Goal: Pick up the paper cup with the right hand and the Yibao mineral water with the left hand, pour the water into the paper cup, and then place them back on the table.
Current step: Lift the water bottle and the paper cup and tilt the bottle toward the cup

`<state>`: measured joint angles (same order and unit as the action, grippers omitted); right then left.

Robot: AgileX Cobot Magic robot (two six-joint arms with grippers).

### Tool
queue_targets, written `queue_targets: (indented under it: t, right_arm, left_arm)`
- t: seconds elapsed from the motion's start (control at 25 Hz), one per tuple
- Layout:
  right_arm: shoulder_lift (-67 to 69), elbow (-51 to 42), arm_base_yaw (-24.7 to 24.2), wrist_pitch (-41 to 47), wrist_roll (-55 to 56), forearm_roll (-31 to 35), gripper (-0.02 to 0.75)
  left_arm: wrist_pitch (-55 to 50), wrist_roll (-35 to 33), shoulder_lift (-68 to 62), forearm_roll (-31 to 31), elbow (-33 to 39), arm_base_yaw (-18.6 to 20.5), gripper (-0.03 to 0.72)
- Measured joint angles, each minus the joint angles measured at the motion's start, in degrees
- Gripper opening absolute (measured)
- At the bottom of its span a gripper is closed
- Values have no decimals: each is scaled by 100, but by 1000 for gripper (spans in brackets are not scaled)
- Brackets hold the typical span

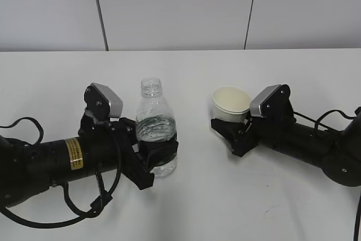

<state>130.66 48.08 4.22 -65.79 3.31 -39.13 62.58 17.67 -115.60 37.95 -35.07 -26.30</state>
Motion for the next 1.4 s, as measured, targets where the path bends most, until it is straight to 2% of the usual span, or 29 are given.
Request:
queue_targets:
  t: [0.16, 0.36, 0.76, 1.2, 1.4]
  right_arm:
    - [0, 0, 0, 0, 48, -150, 543]
    - [-167, 0, 0, 0, 422, -514, 543]
    - [-394, 0, 0, -2, 856, -1736, 543]
    - [-540, 249, 0, -2, 1701, -3157, 543]
    - [-553, 417, 53, -2, 2097, -3428, 543]
  left_arm:
    - [-314, -83, 255, 32, 0, 0, 372]
    - [-538, -686, 538, -60, 0, 37, 372]
    - [-947, -1824, 846, -505, -10, 518, 372]
    - [-1551, -2646, 846, -474, -827, 525, 370]
    - [-1611, -3233, 846, -463, -955, 525, 370]
